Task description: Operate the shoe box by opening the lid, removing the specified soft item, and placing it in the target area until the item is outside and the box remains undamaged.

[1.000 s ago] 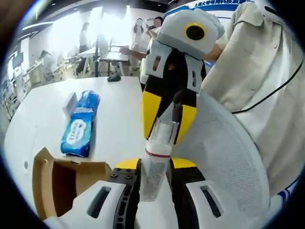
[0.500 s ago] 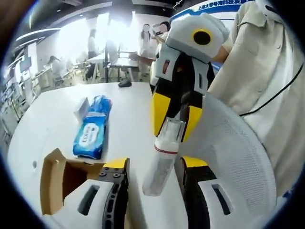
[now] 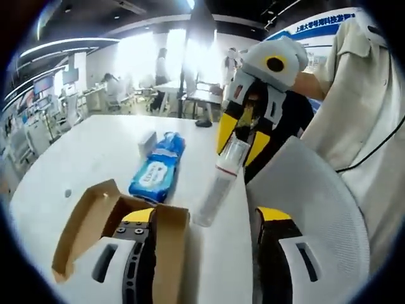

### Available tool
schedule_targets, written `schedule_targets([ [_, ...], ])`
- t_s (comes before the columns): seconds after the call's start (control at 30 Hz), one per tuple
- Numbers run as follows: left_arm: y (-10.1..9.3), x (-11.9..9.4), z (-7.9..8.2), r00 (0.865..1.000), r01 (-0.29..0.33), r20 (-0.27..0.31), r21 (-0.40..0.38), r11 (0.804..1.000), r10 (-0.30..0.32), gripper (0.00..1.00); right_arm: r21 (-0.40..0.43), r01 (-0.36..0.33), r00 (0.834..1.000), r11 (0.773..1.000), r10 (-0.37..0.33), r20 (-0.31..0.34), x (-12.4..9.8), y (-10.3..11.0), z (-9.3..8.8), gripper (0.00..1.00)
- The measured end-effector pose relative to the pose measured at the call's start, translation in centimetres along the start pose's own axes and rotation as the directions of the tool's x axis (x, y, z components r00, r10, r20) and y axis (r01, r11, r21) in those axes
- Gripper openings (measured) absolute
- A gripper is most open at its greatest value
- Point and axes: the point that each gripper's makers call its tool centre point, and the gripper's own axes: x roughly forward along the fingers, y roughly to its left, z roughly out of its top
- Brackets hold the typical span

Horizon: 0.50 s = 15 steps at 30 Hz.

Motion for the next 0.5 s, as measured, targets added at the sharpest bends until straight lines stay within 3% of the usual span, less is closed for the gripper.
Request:
schedule_targets([
  [0.5,1.0,-3.1,-1.8,0.983,-0.170,0.055,-0.105,0.980,0.176,0.92,-0.102,0.016,0.993,0.995,-0.027,-0.114,-3.5,-6.8,-2.6,0.16],
])
